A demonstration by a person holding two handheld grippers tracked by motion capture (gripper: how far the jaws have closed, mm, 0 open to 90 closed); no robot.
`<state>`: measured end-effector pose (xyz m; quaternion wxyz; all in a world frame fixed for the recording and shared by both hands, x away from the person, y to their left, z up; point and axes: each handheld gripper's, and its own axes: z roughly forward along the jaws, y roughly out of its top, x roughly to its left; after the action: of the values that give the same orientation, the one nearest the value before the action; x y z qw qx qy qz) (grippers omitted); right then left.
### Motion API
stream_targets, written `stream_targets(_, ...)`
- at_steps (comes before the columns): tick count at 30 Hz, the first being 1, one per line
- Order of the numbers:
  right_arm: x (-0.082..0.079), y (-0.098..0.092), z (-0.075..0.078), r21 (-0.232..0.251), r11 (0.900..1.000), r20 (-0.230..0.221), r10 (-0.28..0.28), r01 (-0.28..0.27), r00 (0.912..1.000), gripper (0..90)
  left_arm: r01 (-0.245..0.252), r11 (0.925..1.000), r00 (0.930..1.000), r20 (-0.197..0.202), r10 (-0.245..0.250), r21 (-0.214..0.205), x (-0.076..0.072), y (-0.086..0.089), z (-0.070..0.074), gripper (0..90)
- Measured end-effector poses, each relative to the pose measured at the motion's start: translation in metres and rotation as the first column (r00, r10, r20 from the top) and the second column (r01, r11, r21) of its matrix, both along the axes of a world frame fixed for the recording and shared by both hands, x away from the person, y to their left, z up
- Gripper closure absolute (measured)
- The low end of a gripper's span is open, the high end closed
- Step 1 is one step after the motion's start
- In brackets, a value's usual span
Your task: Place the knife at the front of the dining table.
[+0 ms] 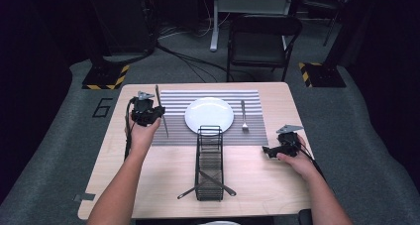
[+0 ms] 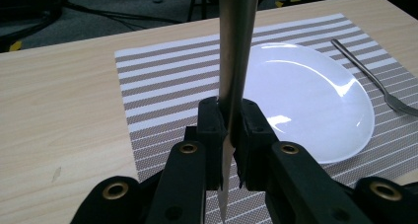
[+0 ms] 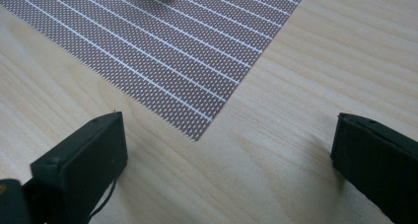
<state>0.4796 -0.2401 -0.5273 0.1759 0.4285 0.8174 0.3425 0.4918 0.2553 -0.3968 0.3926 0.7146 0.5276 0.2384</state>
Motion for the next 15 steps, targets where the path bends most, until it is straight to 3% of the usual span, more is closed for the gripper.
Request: stream_targets(15,0.0,0.0,0.0,0.0,1.0,0.001,0.0,0.0,1.0,0.0,-0.039,0.9991,0.9986,0.036,0.039,-0.014,0.006,0.0,-0.02,82.2)
